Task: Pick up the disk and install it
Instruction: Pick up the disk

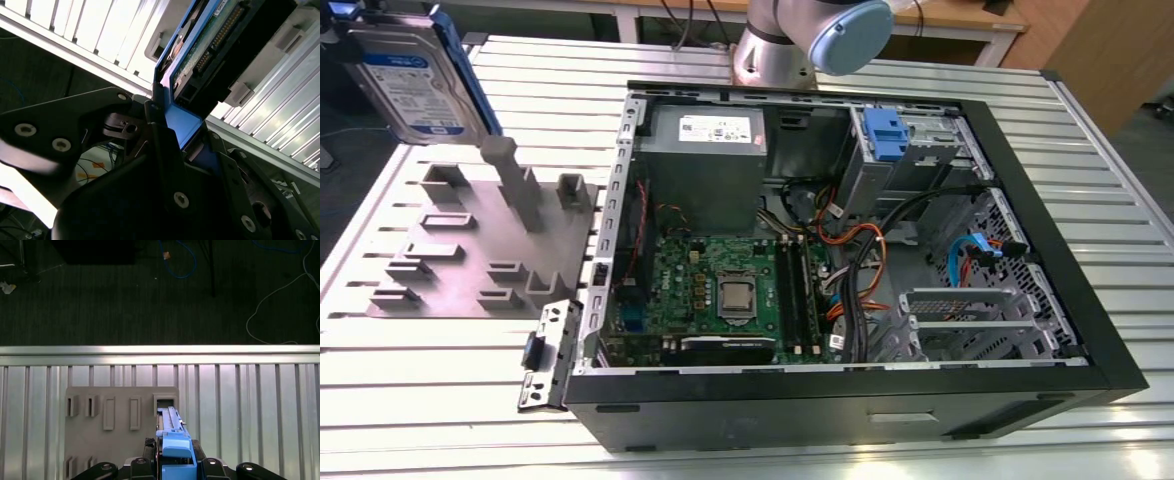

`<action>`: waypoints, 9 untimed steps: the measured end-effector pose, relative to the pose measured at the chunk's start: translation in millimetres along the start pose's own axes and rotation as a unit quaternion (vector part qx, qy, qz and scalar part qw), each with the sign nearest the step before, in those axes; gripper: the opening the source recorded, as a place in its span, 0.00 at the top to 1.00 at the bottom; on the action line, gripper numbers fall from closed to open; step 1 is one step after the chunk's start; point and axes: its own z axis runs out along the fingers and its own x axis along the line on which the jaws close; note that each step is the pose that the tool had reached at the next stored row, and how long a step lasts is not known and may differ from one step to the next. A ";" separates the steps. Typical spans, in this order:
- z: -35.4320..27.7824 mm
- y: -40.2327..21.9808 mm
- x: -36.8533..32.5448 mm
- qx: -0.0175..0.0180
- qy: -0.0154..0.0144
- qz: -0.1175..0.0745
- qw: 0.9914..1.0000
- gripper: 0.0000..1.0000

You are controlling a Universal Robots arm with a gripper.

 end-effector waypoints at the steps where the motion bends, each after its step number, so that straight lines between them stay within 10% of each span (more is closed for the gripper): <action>1: -1.5 0.1 -0.1 0.000 0.000 0.000 1.000 0.64; 9: -6.9 0.3 -0.3 0.000 0.000 0.000 1.000 0.64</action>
